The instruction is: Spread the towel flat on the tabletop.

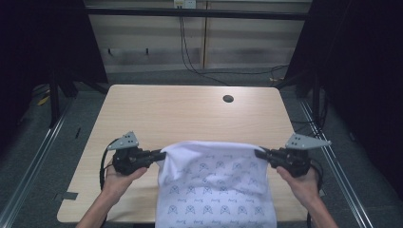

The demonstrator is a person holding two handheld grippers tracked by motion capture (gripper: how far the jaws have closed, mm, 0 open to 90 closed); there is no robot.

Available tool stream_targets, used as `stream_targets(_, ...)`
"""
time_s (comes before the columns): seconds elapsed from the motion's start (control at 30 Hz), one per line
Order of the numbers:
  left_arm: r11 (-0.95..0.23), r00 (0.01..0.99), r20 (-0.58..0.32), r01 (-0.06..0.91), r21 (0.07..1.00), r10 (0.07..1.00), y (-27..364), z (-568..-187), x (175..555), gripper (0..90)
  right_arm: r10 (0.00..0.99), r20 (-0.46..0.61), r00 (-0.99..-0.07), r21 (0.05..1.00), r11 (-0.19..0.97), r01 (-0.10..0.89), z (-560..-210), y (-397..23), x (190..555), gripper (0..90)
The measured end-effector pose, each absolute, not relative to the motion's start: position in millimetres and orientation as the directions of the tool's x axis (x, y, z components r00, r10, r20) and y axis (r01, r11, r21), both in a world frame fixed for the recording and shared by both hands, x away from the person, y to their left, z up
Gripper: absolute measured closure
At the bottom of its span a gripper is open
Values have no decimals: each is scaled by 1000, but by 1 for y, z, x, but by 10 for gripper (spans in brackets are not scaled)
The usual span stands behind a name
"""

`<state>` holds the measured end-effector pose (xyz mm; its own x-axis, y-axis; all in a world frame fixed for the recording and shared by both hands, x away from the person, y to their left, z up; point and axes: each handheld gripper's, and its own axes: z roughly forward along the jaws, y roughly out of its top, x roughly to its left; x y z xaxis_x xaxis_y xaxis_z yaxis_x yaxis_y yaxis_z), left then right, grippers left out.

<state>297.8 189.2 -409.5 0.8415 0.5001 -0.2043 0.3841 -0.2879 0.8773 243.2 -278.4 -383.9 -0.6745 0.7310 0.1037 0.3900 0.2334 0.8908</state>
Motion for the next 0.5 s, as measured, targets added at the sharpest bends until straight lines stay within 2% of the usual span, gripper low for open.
stream_targets(0.17, -271, 827, -136, 328, 905, 546, 189, -380, 324, 846, 745, 77, -663, 913, 213, 346, -361, -282, 264, 845)
stream_targets(0.2, -258, 814, -124, 319, 912, 567, 187, -369, 339, 849, 748, 72, -660, 921, 204, 332, -353, -279, 277, 845)
stream_targets(0.27, -248, 808, -125, 319, 915, 576, 186, -364, 346, 849, 750, 66, -658, 923, 204, 325, -350, -278, 282, 845)
stream_targets(0.37, -264, 786, -87, 307, 915, 612, 181, -347, 383, 848, 777, 58, -627, 923, 198, 330, -340, -276, 316, 846)
stream_targets(0.4, -264, 786, -87, 307, 915, 612, 181, -347, 383, 846, 777, 58, -627, 923, 198, 330, -340, -276, 316, 846)
stream_targets(0.47, -248, 765, -94, 320, 914, 637, 177, -342, 410, 843, 798, 52, -600, 920, 196, 340, -338, -277, 339, 846)
stream_targets(0.5, -235, 752, -103, 328, 915, 651, 176, -343, 417, 813, 815, 51, -577, 912, 197, 359, -338, -279, 355, 841)
